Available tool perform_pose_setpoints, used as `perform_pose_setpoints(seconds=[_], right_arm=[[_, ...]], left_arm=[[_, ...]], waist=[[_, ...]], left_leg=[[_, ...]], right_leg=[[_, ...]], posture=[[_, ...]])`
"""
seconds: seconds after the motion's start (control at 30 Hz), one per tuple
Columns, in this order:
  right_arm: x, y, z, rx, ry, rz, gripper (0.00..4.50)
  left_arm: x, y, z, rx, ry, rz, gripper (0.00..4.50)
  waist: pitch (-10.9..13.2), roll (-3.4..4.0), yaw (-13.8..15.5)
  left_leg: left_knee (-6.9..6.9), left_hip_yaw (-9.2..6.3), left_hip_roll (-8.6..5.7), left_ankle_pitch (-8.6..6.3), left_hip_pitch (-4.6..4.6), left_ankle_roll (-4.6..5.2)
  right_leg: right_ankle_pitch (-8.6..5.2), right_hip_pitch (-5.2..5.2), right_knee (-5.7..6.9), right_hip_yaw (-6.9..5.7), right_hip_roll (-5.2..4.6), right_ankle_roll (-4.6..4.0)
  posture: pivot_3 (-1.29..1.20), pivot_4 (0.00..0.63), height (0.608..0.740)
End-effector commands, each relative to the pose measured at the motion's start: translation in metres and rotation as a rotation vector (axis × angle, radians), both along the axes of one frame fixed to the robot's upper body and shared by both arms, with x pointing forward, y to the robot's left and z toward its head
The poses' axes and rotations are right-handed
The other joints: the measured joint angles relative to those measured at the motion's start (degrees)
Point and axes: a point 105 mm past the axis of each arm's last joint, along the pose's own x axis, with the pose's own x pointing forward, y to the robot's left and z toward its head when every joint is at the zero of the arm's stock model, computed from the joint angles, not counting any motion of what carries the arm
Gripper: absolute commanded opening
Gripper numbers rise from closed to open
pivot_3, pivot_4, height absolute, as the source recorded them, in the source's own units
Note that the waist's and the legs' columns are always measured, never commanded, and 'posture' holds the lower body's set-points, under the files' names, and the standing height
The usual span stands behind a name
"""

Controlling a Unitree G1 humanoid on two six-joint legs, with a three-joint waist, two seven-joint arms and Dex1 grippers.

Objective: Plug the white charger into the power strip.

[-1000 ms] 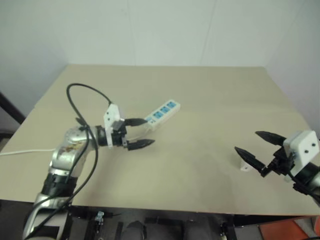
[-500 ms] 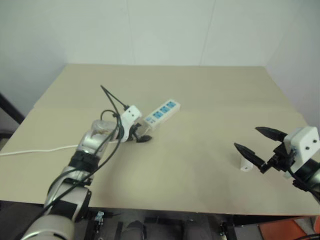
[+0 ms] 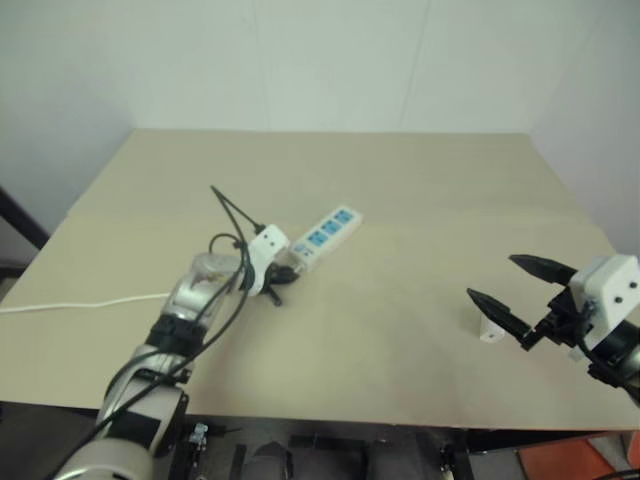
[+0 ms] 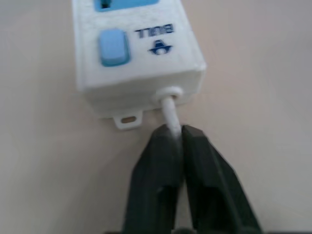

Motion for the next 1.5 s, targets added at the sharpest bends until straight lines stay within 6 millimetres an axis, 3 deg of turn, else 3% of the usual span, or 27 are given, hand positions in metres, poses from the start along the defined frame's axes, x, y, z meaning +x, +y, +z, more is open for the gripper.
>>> perform_pose_setpoints(seconds=[0.03,0.13,0.27,0.37,0.57,0.7,0.8,0.93,1.1,1.5], right_arm=[[-0.001,0.001,0.010,-0.020,-0.036,0.011,4.50],[-0.001,0.001,0.010,-0.021,-0.032,0.016,4.50],[0.000,0.002,0.009,-0.019,-0.028,0.022,4.50],[0.001,0.004,0.008,-0.018,-0.025,0.029,4.50],[0.000,0.002,0.007,-0.019,-0.024,0.024,4.50],[-0.001,0.001,0.007,-0.016,-0.024,0.020,4.50],[0.000,0.002,0.008,-0.012,-0.029,0.020,4.50],[0.000,0.004,0.009,-0.008,-0.036,0.022,4.50],[-0.002,0.004,0.010,-0.007,-0.041,0.014,4.50],[-0.005,0.010,0.012,0.002,-0.044,0.027,4.50]], left_arm=[[-0.022,0.002,-0.001,-0.020,0.002,-0.114,0.02],[-0.056,0.010,0.002,-0.021,0.008,-0.290,0.02],[-0.069,0.027,-0.005,0.038,-0.009,-0.305,0.02],[-0.078,0.025,0.004,-0.031,-0.044,-0.367,0.83],[-0.089,0.027,0.045,-0.245,-0.107,-0.457,2.56],[-0.077,0.022,0.065,-0.328,-0.242,-0.434,3.75],[-0.062,0.008,0.063,-0.358,-0.399,-0.393,4.49],[-0.059,-0.008,0.039,-0.390,-0.410,-0.420,4.49],[-0.059,-0.010,0.003,-0.361,-0.341,-0.453,4.49],[-0.056,-0.008,-0.033,-0.304,-0.235,-0.401,4.49]], waist=[[0.0,0.00,-0.2],[0.0,0.01,-0.5],[0.0,0.01,-0.2],[0.0,0.01,0.3],[0.0,0.00,0.2],[0.0,0.00,0.3],[0.0,-0.02,0.4],[0.0,-0.02,0.1],[0.0,-0.02,0.0],[0.0,-0.01,0.2]], left_leg=[[0.00,0.00,0.00,0.00,0.00,0.00],[-0.04,0.01,0.02,0.00,-0.02,0.00],[-0.05,0.01,0.02,0.00,-0.02,0.00],[-0.02,0.01,0.01,0.00,0.02,0.00],[-0.02,0.01,0.02,0.00,-0.06,0.00],[-0.02,0.01,0.02,0.00,-0.02,0.00],[0.04,0.02,-0.01,0.00,0.02,0.00],[0.02,0.01,0.01,0.00,-0.01,0.00],[0.02,0.02,0.01,0.00,0.01,0.01],[0.04,0.01,0.00,-0.01,0.04,0.01]], right_leg=[[0.00,0.00,-0.01,0.00,0.00,0.00],[0.00,-0.04,-0.02,0.01,0.00,0.00],[0.00,-0.03,-0.04,0.01,-0.03,-0.01],[0.01,0.02,-0.01,-0.01,-0.03,-0.02],[0.01,-0.03,-0.02,-0.03,-0.03,-0.03],[0.01,-0.01,-0.01,-0.03,-0.03,-0.03],[0.02,0.08,-0.02,-0.04,-0.06,-0.03],[0.02,0.02,-0.02,-0.03,-0.02,-0.04],[0.03,0.02,-0.01,-0.02,0.00,-0.04],[0.03,0.06,-0.01,-0.03,-0.02,-0.04]], posture=[[0.00,0.150,0.740],[0.00,0.150,0.740],[0.00,0.150,0.740],[0.00,0.150,0.740],[0.00,0.150,0.740],[0.00,0.150,0.740],[0.00,0.150,0.740],[0.00,0.150,0.740],[0.00,0.150,0.740],[0.00,0.150,0.740]])
